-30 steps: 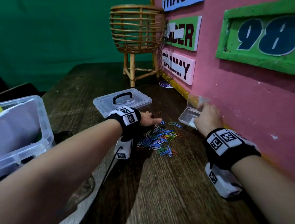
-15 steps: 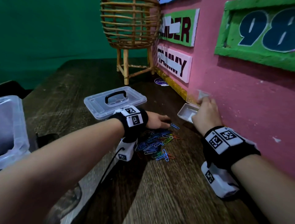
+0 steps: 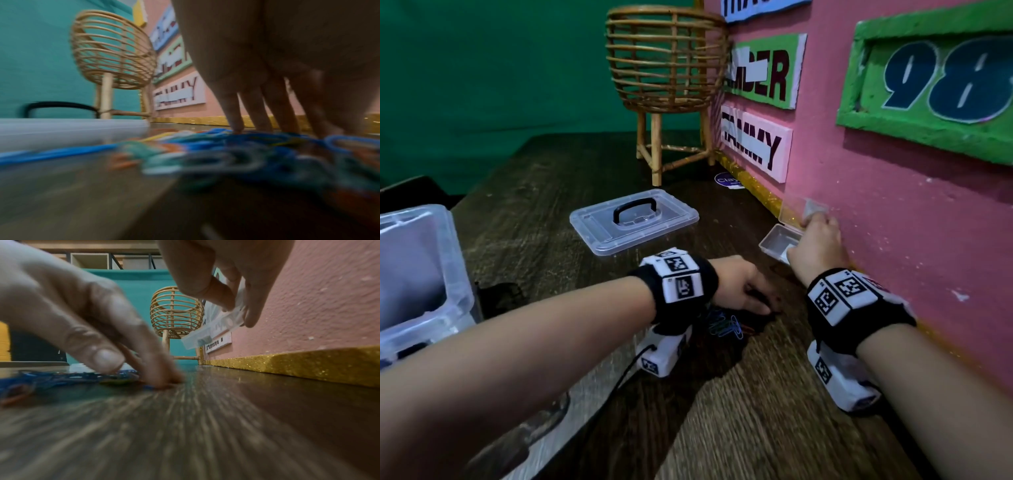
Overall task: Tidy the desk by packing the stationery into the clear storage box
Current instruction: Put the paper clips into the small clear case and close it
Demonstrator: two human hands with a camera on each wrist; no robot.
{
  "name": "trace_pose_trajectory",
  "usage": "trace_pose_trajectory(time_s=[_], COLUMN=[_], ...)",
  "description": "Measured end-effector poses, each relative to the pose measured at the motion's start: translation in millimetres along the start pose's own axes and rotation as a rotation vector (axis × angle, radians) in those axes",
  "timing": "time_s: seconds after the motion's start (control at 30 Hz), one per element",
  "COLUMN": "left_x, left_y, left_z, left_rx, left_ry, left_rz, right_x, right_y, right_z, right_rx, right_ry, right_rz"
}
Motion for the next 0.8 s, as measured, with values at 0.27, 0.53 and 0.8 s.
trace_pose_trajectory(time_s=[0.27,0.53,0.8], left_x=[-5.3,-14.2,-10.2], left_y=[-36.5,-44.3,-47.6], left_z=[29.2,27.9,30.0], left_rx=[0.354,0.261,0.319], left_ry=[-0.087,-0.042,-0.109], left_rz=[0.073,0.088,-0.124], right_x=[0.7,-3.3,-11.5], right_y=[-3.4,-3.1,-4.7], right_z=[1.6,0.0,0.9], right_rx=[0.033,0.018,0.033], right_ry=[0.026,0.036,0.061], right_rz=[0.052,0.153,0.298])
Point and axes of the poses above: each hand's wrist, its own y-axis towards the middle knuckle, its own x-axis out of the back of the hand, z = x × y, the point moved 2 cm from there along y, towards the middle knuckle, and after that the axes turned 15 degrees about y, right-handed, at the moved point
